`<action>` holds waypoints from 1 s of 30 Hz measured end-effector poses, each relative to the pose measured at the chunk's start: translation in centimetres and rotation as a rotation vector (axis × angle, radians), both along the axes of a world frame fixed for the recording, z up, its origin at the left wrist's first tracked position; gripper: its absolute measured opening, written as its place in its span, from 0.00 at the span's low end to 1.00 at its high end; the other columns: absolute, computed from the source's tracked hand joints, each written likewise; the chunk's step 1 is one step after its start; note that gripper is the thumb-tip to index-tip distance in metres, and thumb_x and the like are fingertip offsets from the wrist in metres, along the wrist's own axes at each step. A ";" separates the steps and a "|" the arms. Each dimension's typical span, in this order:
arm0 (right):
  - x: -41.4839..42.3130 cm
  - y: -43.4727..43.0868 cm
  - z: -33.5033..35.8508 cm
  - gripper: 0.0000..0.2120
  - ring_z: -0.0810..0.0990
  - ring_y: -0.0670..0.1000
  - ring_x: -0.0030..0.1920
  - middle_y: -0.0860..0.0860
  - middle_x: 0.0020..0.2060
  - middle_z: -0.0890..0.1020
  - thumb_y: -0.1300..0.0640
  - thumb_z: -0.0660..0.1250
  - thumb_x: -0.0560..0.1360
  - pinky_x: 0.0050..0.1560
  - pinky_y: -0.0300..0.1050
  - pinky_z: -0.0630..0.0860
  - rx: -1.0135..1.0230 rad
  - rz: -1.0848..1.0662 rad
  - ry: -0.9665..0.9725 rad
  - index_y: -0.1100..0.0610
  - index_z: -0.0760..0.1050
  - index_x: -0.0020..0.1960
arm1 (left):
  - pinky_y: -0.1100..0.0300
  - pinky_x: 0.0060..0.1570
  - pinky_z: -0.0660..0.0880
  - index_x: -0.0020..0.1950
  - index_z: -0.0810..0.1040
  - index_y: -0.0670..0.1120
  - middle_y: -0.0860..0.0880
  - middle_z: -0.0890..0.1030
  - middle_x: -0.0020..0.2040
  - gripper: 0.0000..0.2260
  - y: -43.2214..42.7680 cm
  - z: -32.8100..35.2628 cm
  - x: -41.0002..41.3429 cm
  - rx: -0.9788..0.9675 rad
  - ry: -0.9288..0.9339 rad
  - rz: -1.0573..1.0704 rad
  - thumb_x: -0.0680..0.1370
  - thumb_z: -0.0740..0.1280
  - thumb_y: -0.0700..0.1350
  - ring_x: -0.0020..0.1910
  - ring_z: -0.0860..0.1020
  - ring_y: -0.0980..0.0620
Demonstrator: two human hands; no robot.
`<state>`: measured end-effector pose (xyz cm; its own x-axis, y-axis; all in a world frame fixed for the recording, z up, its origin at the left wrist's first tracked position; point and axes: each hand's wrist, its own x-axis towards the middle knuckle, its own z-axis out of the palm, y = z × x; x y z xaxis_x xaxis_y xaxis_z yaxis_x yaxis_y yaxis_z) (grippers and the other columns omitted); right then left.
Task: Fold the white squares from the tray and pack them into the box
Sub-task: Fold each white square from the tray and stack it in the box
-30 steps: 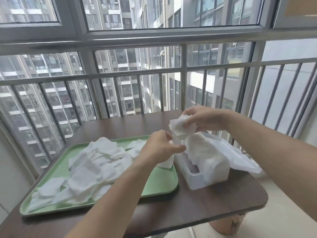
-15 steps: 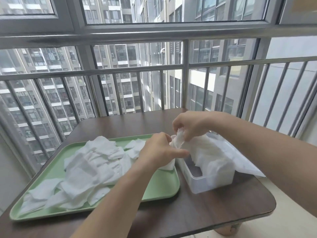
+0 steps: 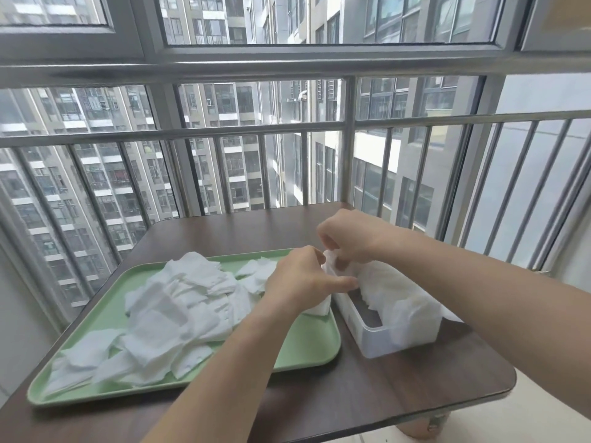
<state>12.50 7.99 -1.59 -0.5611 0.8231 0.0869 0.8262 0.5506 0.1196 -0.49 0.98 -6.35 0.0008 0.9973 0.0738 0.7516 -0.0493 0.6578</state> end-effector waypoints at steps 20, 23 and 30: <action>-0.1 -5.3 3.4 0.10 0.80 0.41 0.44 0.45 0.47 0.82 0.57 0.67 0.77 0.43 0.32 0.74 -0.147 0.016 0.570 0.52 0.81 0.57 | 0.52 0.49 0.81 0.50 0.81 0.54 0.55 0.82 0.46 0.10 0.1 1.6 -3.8 0.015 0.402 -0.154 0.70 0.77 0.47 0.46 0.81 0.50; -1.1 -6.1 3.7 0.11 0.80 0.43 0.45 0.46 0.47 0.82 0.58 0.67 0.77 0.41 0.33 0.73 -0.198 0.016 0.759 0.53 0.79 0.59 | 0.54 0.42 0.81 0.47 0.82 0.53 0.55 0.81 0.42 0.08 -0.6 3.3 -5.4 -0.009 0.311 -0.181 0.71 0.78 0.47 0.40 0.81 0.51; -7.4 -7.5 2.4 0.18 0.79 0.49 0.55 0.50 0.55 0.79 0.57 0.70 0.76 0.52 0.43 0.78 -0.370 -0.011 1.241 0.54 0.74 0.65 | 0.60 0.41 0.75 0.47 0.83 0.51 0.52 0.84 0.44 0.06 -2.3 7.5 -11.6 0.047 -0.073 -0.120 0.76 0.73 0.52 0.44 0.81 0.52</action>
<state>5.14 0.51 0.78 -0.2633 0.9140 0.3087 0.2794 0.3786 -0.8824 -12.07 -1.34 1.13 0.1130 0.9858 0.1242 0.6889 -0.1678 0.7052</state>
